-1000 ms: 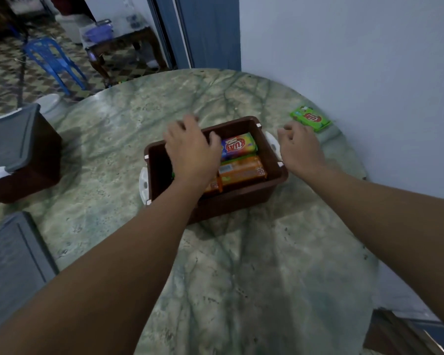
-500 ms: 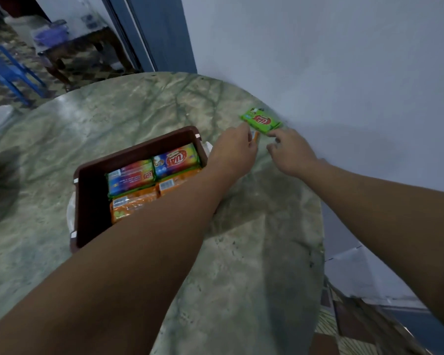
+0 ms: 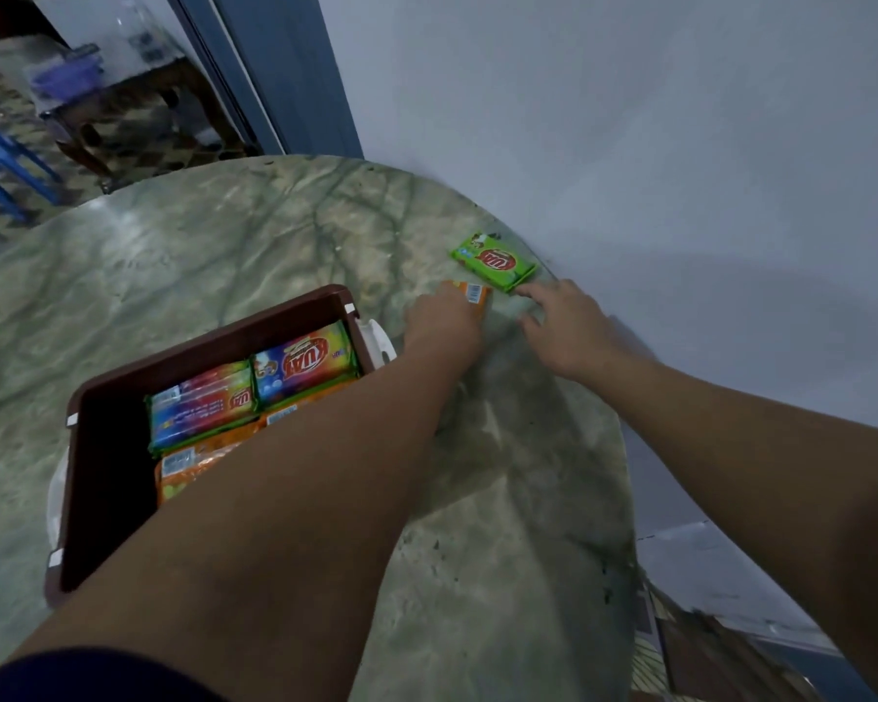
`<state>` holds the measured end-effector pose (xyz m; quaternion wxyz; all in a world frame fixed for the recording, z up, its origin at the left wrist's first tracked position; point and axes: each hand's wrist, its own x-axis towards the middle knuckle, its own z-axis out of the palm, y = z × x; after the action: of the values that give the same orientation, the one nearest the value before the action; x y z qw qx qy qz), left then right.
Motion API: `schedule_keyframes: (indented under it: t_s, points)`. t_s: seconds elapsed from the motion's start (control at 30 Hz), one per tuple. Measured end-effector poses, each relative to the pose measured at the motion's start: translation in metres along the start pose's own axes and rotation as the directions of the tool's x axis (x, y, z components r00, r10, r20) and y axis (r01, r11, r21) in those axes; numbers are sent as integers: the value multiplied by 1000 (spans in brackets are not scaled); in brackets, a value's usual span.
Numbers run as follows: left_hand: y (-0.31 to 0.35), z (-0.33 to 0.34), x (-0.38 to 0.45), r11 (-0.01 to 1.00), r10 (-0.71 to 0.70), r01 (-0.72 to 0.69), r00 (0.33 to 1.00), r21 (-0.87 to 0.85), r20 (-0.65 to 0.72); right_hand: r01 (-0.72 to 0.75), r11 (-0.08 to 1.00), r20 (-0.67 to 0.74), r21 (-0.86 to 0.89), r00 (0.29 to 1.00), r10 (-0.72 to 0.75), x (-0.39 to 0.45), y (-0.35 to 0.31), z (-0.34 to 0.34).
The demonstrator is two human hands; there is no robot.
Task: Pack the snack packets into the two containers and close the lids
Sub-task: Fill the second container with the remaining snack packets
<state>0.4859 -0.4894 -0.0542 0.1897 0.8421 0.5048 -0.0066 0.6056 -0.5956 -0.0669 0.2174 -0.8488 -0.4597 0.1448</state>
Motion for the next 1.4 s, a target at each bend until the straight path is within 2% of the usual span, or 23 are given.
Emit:
schedule_keyframes:
  t_s: [0.2, 0.33, 0.4, 0.5, 0.53, 0.6, 0.7, 0.77, 0.83, 0.93, 1.0, 1.1, 1.17, 1.23, 1.3, 1.4]
  points:
    - [-3, 6, 9, 994, -75, 77, 997, -77, 27, 1, 999, 11, -44, 1000, -1, 5, -2, 3]
    - [-2, 7, 12, 958, -165, 174, 985, -230, 60, -15, 996, 18, -93, 1000, 16, 15, -9, 3]
    - [0, 8, 9, 882, -224, 243, 970, -404, 94, -40, 994, 36, -98, 998, 44, 22, -15, 3]
    - [6, 5, 10, 620, -374, 383, 911, -685, 172, -25, 989, 77, -149, 996, 36, 35, -21, 6]
    - [6, 5, 10, 548, -395, 415, 894, -726, 213, -17, 986, 99, -163, 995, 33, 40, -23, 8]
    - [5, 2, 10, 495, -404, 434, 882, -753, 242, -13, 980, 173, -200, 984, 48, 45, -27, 9]
    - [0, 2, 9, 489, -411, 386, 893, -783, 184, 3, 956, 299, -295, 950, 89, 44, -35, 15]
    - [-2, 6, 10, 481, -420, 354, 896, -802, 143, 19, 939, 304, -344, 948, 92, 42, -35, 21]
    - [-3, 8, 10, 471, -422, 342, 897, -813, 132, 33, 916, 235, -399, 970, 67, 39, -37, 23]
    - [2, 0, 2, 487, -407, 328, 905, -809, 122, 62, 869, 53, -491, 998, -41, 30, -37, 25]
    - [4, -3, -1, 494, -392, 323, 912, -808, 125, 52, 889, -20, -455, 997, -68, 24, -35, 27]
    - [5, -9, -9, 495, -385, 348, 909, -796, 157, 68, 944, -14, -321, 997, -77, 16, -24, 30]
    - [5, -13, -16, 519, -367, 365, 912, -773, 184, 52, 944, -36, -325, 997, -67, 11, -19, 33]
    - [4, -13, -20, 523, -346, 361, 918, -772, 196, -25, 946, -50, -324, 999, 9, 9, -20, 35]
    - [5, -13, -21, 476, -335, 366, 916, -800, 220, -113, 950, 2, -292, 993, 119, 9, -27, 36]
    - [8, -18, -26, 470, -320, 362, 920, -805, 227, -256, 964, 50, -73, 964, 259, 9, -40, 32]
